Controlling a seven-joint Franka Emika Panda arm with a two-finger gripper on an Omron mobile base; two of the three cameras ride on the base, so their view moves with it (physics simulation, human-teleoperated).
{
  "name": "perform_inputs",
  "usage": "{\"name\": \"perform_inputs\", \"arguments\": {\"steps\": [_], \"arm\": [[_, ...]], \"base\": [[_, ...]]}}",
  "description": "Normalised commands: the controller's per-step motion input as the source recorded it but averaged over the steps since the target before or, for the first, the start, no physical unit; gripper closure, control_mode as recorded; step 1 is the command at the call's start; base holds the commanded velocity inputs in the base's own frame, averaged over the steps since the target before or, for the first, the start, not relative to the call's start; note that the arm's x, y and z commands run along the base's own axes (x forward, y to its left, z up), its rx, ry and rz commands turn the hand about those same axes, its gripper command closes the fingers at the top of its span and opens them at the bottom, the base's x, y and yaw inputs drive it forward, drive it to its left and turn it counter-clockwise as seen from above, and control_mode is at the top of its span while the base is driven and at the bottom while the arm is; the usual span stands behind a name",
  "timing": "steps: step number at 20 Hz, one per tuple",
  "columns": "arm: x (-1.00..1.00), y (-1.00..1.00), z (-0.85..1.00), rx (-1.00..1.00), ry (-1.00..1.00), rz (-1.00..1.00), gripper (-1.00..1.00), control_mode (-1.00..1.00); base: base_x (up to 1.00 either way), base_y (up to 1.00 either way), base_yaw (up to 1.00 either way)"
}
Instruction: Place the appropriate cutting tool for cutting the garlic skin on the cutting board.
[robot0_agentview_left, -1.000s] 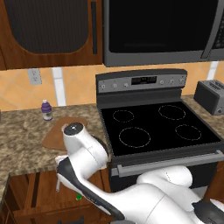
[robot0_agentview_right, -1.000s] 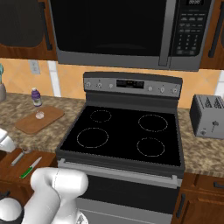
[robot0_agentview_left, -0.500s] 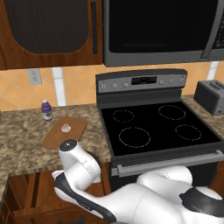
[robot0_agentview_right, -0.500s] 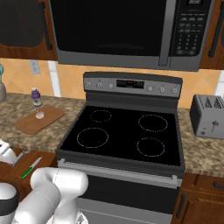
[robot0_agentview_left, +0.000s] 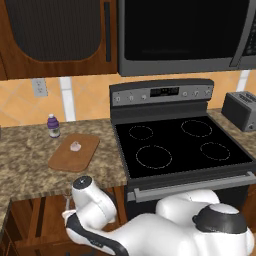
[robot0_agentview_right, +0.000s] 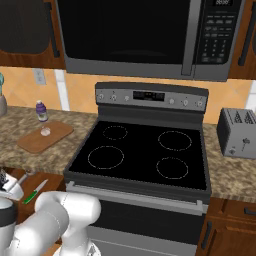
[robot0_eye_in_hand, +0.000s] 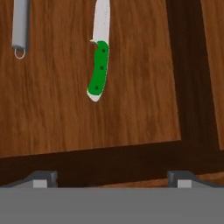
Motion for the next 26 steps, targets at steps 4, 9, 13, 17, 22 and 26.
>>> {"name": "perform_inputs", "arguments": {"steps": [4,9,13,17,22,26], "arm": [[-0.44,0.25,-0.06,0.0,0.15,0.0,-1.0,-1.0],[-0.78,0.31,-0.01,0.0,0.13,0.0,-1.0,-1.0],[-0.99,0.18,-0.2,0.02,0.07,0.0,-1.0,-1.0],[-0.91,0.03,-0.06,0.03,0.02,0.0,-1.0,-1.0],[0.68,0.0,0.53,0.0,0.0,0.0,-1.0,-1.0],[0.73,0.0,0.16,0.0,0.0,0.0,-1.0,-1.0]], "base": [[0.0,0.0,0.0],[0.0,0.0,0.0],[0.0,0.0,0.0],[0.0,0.0,0.0],[0.0,0.0,0.0],[0.0,0.0,0.0]]}}
